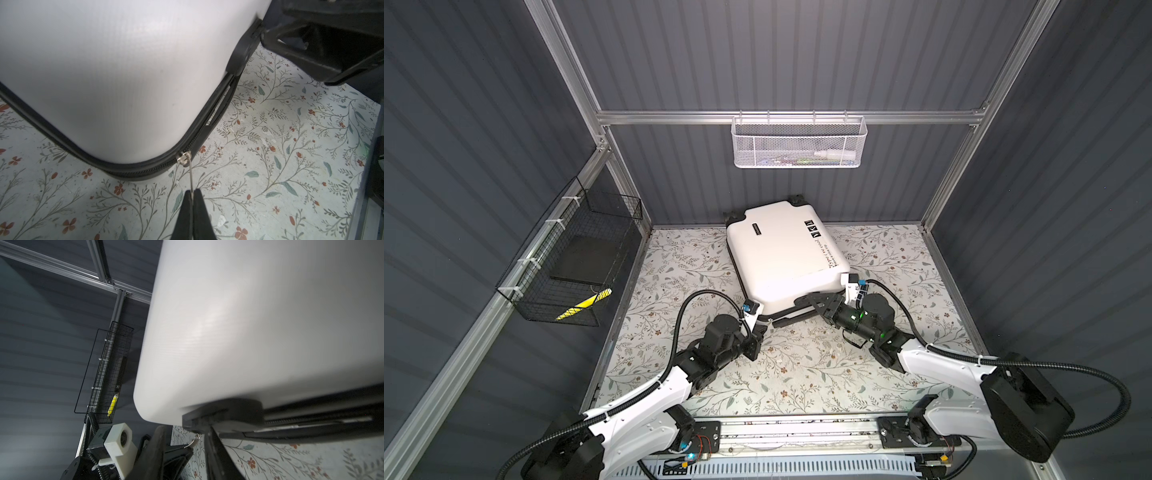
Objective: Pack the luggage
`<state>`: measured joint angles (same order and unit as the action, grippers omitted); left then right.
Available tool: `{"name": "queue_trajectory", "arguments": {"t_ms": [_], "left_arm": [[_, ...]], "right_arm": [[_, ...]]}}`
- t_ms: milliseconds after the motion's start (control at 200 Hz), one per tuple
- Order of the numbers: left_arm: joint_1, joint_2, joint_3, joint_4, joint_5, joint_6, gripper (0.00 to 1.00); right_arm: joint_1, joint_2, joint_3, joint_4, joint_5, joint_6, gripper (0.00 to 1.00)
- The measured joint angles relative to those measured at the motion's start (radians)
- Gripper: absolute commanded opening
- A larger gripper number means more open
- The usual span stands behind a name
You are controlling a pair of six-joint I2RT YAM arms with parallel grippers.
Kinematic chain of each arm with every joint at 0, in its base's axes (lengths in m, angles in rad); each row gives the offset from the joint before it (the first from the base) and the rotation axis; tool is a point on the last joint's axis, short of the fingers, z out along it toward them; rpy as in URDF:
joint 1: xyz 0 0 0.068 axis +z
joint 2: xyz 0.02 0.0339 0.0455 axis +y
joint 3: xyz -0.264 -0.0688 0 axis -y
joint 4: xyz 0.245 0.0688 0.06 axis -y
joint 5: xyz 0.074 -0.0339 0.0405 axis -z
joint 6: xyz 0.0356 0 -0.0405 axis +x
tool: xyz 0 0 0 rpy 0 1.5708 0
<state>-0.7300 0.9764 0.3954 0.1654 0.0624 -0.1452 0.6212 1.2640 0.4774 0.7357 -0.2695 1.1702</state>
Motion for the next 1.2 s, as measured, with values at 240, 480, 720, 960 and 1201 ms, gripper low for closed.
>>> {"name": "queue_trajectory", "arguments": {"t_ms": [240,480,720,960,1201], "left_arm": [[0.0,0.01,0.0,0.009,0.005,0.0,0.0],[0.0,0.01,-0.011,0.023,0.005,0.0,0.0],[0.0,0.01,-0.011,0.023,0.005,0.0,0.0],[0.0,0.015,-0.011,0.028,0.008,0.0,0.0],[0.0,0.015,-0.011,0.03,0.008,0.0,0.0]], "right_arm": [[0.0,-0.008,0.013,0.011,0.0,0.002,0.41],[-0.004,-0.014,-0.014,0.026,0.006,-0.002,0.73],[-0.024,-0.012,-0.081,-0.008,0.027,0.0,0.75],[-0.053,0.03,-0.081,0.004,0.02,0.0,0.73],[-0.069,0.071,-0.047,0.023,-0.002,-0.002,0.64]]}}
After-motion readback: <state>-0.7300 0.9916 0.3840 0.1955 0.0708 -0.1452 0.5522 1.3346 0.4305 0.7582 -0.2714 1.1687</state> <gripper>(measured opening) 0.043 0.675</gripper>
